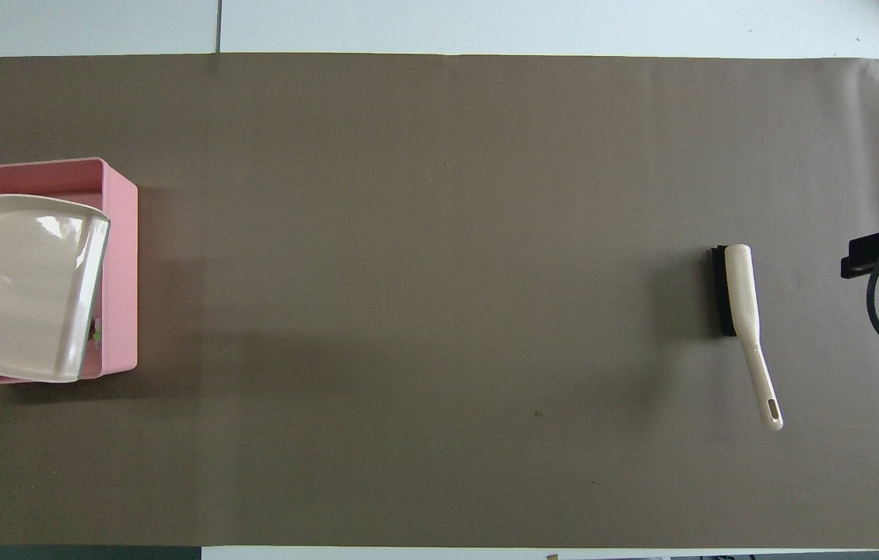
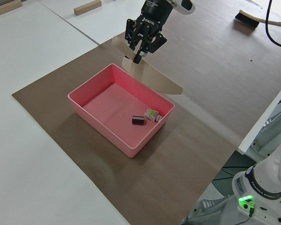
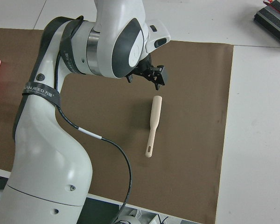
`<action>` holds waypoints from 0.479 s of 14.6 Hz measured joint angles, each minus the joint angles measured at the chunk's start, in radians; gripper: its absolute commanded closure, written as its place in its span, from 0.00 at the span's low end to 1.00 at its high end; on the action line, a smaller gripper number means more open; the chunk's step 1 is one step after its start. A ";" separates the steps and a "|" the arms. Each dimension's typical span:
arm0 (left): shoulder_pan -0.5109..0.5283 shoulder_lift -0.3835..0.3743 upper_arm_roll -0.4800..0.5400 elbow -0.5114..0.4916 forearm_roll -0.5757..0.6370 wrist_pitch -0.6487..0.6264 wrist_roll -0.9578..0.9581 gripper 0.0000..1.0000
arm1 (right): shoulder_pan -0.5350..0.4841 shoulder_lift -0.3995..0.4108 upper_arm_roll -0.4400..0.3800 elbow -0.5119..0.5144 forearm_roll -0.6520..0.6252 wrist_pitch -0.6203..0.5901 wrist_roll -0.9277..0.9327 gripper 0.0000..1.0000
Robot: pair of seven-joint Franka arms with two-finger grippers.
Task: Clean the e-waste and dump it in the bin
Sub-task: 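Lower the emptied dustpan onto the table beside the bin with the left gripper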
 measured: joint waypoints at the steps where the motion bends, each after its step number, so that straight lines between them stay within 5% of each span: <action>1: -0.002 -0.002 0.000 -0.011 -0.049 0.009 -0.016 0.99 | 0.012 0.019 0.001 0.036 0.000 -0.024 0.023 0.00; 7: -0.155 -0.029 -0.006 -0.177 -0.252 0.142 -0.112 1.00 | 0.022 0.063 0.003 0.065 0.000 -0.041 0.043 0.00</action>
